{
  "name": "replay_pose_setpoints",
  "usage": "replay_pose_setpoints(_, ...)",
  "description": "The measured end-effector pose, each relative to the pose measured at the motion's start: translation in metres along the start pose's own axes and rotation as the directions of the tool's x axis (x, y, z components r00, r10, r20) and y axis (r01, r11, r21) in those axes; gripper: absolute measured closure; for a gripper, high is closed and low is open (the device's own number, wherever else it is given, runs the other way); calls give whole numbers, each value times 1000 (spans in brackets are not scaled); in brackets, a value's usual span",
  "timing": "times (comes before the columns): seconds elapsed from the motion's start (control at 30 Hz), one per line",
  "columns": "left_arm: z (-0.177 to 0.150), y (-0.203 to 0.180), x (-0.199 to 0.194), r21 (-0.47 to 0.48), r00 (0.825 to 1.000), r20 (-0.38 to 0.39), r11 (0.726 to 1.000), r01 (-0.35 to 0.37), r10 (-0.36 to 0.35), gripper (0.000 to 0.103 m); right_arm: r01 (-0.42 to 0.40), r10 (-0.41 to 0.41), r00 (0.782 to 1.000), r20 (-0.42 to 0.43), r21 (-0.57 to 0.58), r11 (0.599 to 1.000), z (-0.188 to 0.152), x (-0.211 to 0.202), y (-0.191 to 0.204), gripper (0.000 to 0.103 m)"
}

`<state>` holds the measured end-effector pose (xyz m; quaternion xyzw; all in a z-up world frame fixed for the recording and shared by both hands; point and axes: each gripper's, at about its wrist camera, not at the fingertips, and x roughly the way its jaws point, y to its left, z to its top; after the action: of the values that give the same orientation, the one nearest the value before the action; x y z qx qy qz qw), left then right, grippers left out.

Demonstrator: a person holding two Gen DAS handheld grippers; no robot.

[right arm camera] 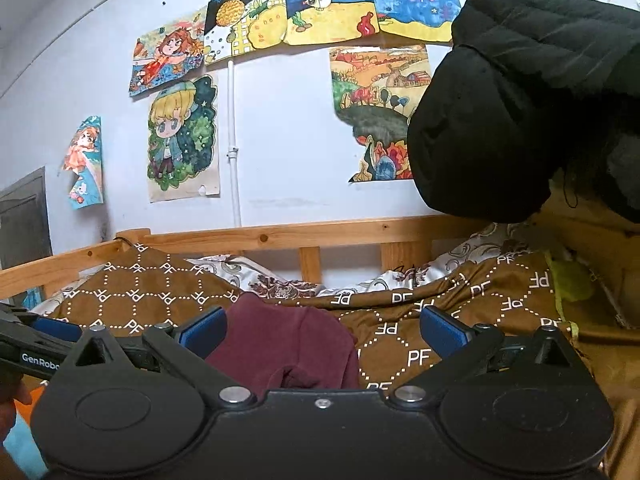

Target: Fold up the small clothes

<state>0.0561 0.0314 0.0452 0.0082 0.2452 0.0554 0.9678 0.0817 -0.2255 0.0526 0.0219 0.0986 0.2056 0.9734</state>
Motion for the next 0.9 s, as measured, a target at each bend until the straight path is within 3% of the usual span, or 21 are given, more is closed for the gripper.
replay_pose_setpoints(0.33, -27, 12, -32, -3, 999, 16, 999, -40, 40, 1, 15, -12, 997, -71, 37, 999, -14, -31, -5, 1)
replay_pose_setpoints(0.57, -47, 19, -26, -51, 998, -58, 998, -28, 25, 1, 30, -21, 991, -132, 67, 997, -34, -44, -8, 1)
replay_pose_setpoints(0.9, -57, 15, -20, -33, 997, -69, 999, -21, 19, 1, 40, -27, 982, -189, 63, 997, -51, -43, -7, 1)
